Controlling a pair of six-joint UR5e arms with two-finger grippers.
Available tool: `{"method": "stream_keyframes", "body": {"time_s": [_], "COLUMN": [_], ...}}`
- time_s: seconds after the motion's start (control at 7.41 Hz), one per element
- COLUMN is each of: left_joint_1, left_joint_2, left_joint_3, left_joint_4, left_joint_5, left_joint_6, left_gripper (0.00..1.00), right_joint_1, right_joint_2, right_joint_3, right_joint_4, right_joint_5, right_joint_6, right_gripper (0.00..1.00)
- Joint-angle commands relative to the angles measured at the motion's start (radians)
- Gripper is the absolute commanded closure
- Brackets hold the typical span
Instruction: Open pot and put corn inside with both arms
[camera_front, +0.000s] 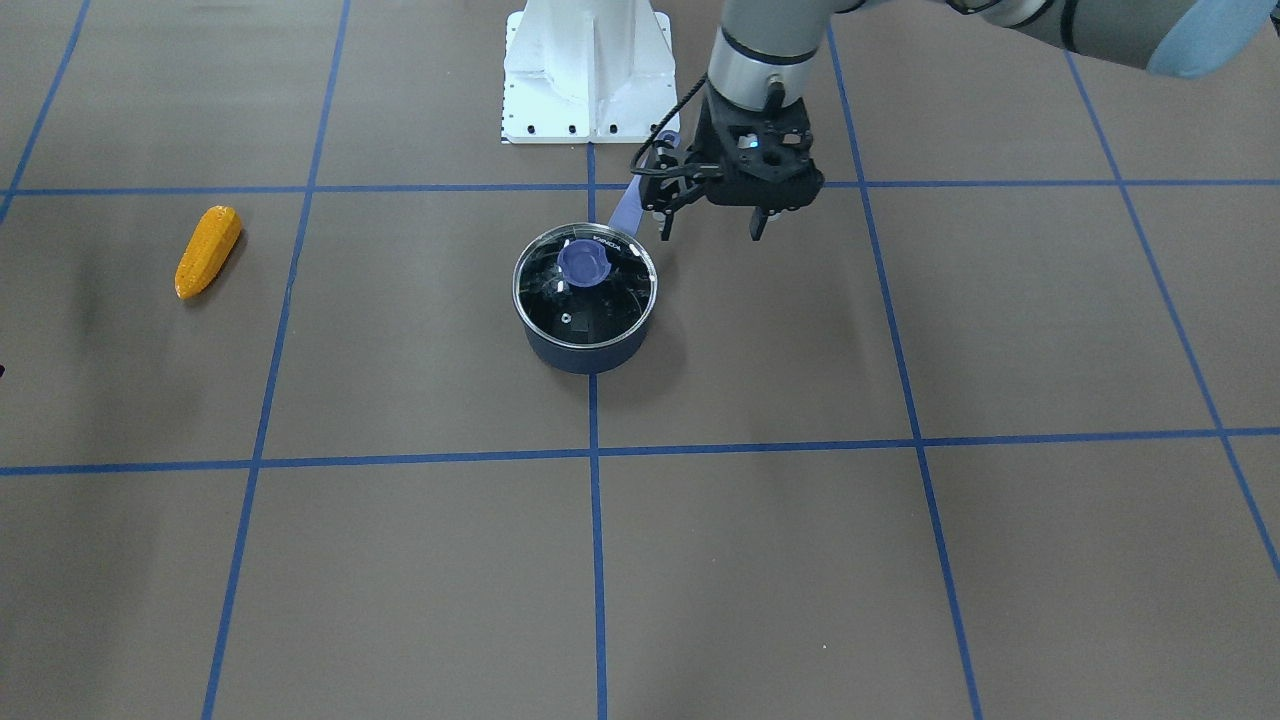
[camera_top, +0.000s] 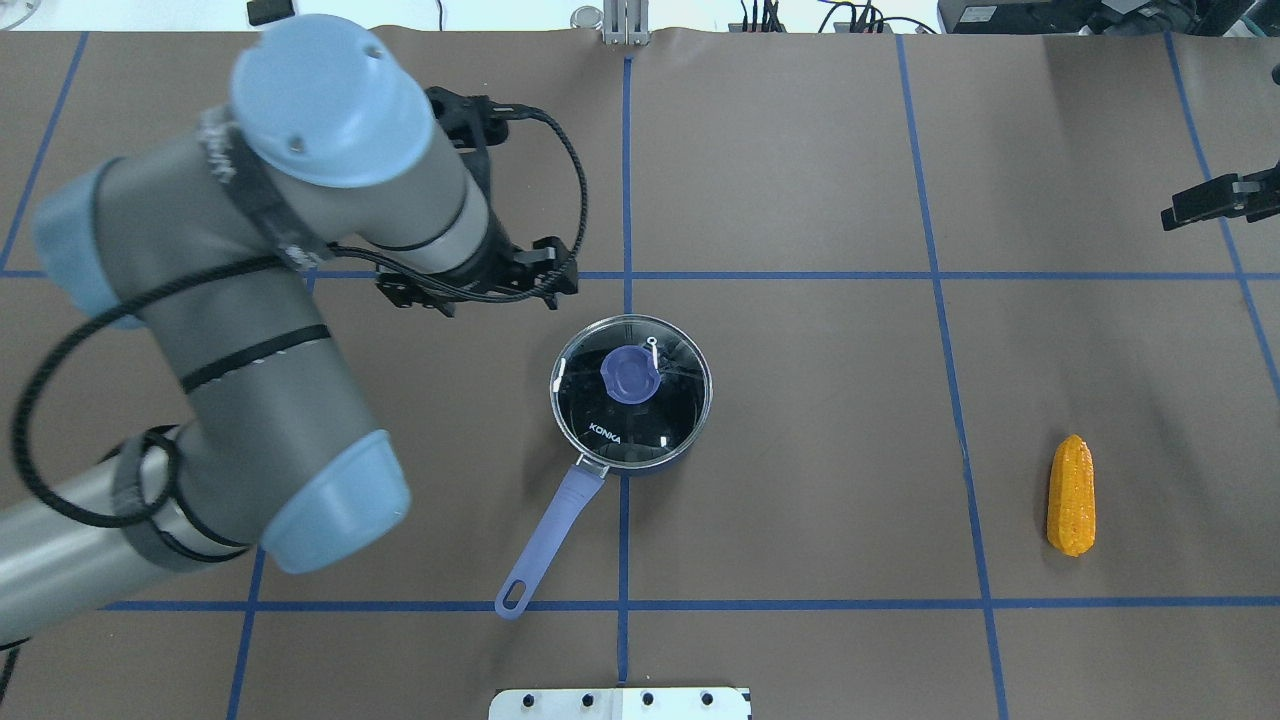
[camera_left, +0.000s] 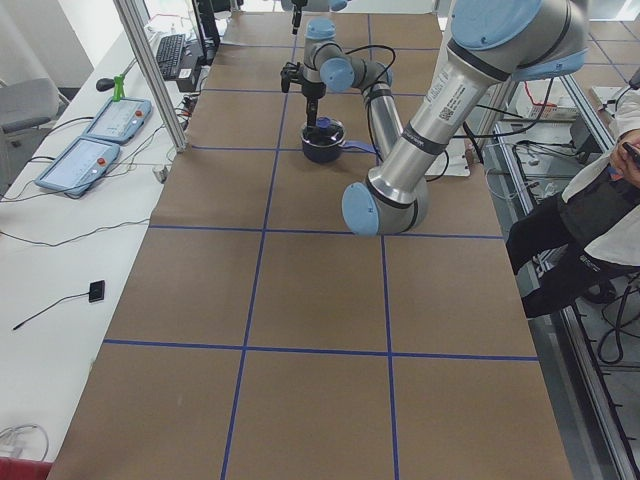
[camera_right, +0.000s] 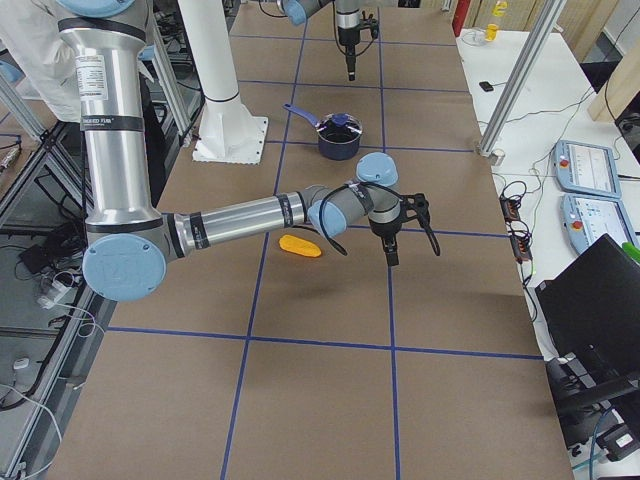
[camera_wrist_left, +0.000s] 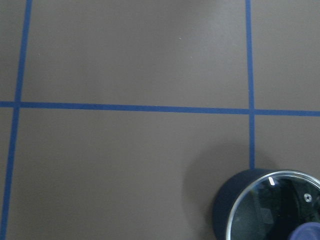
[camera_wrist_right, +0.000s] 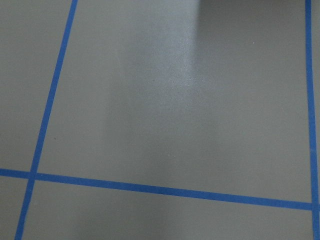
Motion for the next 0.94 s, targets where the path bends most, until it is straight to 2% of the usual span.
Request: {"method": "stream_keyframes", "body": {"time_s": [0.0,0.13,0.54,0.81], "left_joint_1": [0.101,0.113,0.124,0.128], "left_joint_2": [-0.135,-0.166,-0.164,-0.161], "left_joint_3": [0.183,0.226,0.317,0.326], "left_joint_4": [-0.011,-0.022,-0.137,-0.145], "left_joint_5": [0.092,0.094,0.094,0.094], "left_joint_6": [-0.063,-0.064,-0.064,-0.065], "left_gripper": [0.01,0.01,0.01,0.02], "right_joint_1": [-0.001,-0.001,-0.003,-0.005], "right_joint_2": [-0.006,-0.008,-0.006,-0.006], "right_joint_3": [0.001,0.001,0.001,0.001], "right_joint_4": [0.013,0.013,0.013,0.013], "right_joint_5": [0.0,0.0,0.0,-0.002], "right_joint_6": [0.0,0.0,0.0,0.0], "right_gripper": [0.0,0.0,0.0,0.0]}}
